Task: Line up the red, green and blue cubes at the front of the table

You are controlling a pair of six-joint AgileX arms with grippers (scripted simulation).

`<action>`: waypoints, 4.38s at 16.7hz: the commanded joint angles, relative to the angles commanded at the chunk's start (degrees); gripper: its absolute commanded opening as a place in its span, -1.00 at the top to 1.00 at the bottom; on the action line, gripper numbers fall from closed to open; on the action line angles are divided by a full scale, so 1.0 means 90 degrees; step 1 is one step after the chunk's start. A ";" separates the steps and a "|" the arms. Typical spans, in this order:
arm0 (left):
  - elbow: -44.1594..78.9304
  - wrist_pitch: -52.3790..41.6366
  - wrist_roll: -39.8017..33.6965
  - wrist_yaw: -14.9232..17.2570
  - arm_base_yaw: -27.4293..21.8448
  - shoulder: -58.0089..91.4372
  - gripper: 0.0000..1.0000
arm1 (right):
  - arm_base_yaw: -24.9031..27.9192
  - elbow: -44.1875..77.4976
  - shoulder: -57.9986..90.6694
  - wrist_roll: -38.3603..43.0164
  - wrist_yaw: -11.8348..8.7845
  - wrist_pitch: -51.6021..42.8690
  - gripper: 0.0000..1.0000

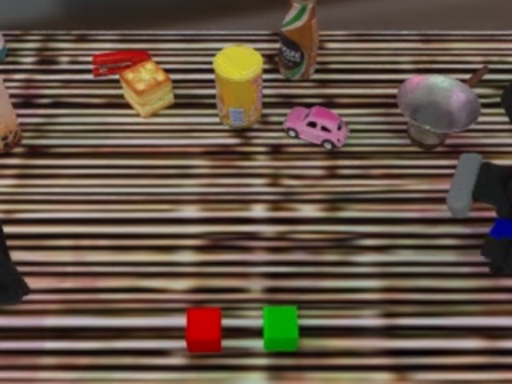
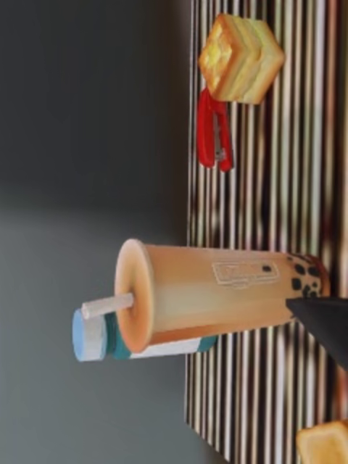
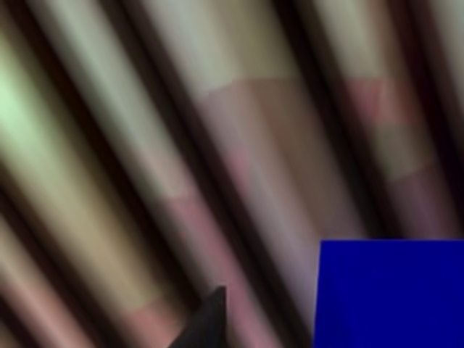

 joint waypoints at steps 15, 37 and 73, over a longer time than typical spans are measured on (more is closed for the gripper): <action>0.0000 0.0000 0.0000 0.0000 0.0000 0.0000 -1.00 | 0.0015 0.0195 -0.0239 0.0053 -0.0027 -0.0404 1.00; 0.0000 0.0000 0.0000 0.0000 0.0000 0.0000 -1.00 | 0.3432 0.0707 -0.1309 0.1182 -0.0051 -0.2125 1.00; 0.0000 0.0000 0.0000 0.0000 0.0000 0.0000 -1.00 | 0.4394 -0.0540 -0.0961 0.1599 -0.0035 -0.0401 -0.96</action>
